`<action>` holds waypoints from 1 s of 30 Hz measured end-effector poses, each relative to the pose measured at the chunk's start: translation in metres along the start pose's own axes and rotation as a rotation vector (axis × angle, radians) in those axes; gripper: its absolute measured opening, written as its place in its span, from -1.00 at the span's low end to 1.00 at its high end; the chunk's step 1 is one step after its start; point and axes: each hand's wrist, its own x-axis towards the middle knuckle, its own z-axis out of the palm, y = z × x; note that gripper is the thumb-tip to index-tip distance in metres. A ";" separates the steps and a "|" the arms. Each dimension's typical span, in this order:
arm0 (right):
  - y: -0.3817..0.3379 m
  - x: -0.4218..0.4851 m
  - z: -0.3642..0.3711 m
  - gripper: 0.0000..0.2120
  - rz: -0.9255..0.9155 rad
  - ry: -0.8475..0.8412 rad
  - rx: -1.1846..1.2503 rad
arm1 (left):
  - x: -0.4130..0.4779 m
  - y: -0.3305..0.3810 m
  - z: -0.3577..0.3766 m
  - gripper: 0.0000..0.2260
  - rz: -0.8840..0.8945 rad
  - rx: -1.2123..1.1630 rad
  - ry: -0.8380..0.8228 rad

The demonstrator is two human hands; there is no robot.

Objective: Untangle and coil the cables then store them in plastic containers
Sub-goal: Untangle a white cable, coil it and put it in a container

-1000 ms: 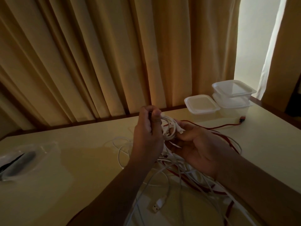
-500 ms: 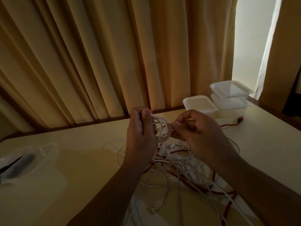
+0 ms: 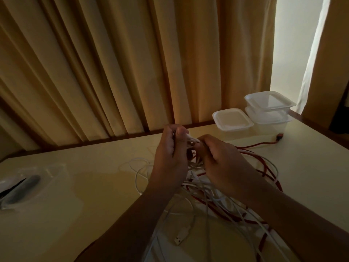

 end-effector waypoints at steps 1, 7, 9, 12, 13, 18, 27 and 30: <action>0.003 0.000 0.000 -0.82 -0.024 0.019 -0.019 | 0.001 0.002 -0.001 -0.77 -0.057 -0.039 -0.005; 0.009 0.000 0.003 -0.81 -0.126 0.102 -0.056 | 0.012 -0.001 -0.011 -0.82 -0.197 -0.093 -0.025; 0.008 0.000 0.005 -0.80 -0.102 0.137 -0.039 | 0.014 -0.004 -0.013 -0.87 -0.221 -0.094 -0.036; 0.008 0.002 0.005 -0.76 -0.119 0.201 -0.057 | 0.014 -0.006 -0.015 -0.89 -0.195 -0.061 -0.089; 0.009 0.003 0.004 -0.75 -0.129 0.215 -0.073 | 0.013 -0.005 -0.016 -0.85 -0.173 -0.021 -0.111; 0.015 0.005 -0.004 -0.82 -0.156 0.242 -0.164 | 0.015 -0.001 -0.019 -0.76 -0.354 -0.239 -0.167; 0.018 0.007 -0.004 -0.82 -0.147 0.207 -0.127 | 0.016 -0.003 -0.020 -0.85 -0.365 -0.306 -0.306; 0.017 0.007 -0.005 -0.80 -0.165 0.200 -0.102 | 0.016 -0.002 -0.021 -0.80 -0.420 -0.365 -0.360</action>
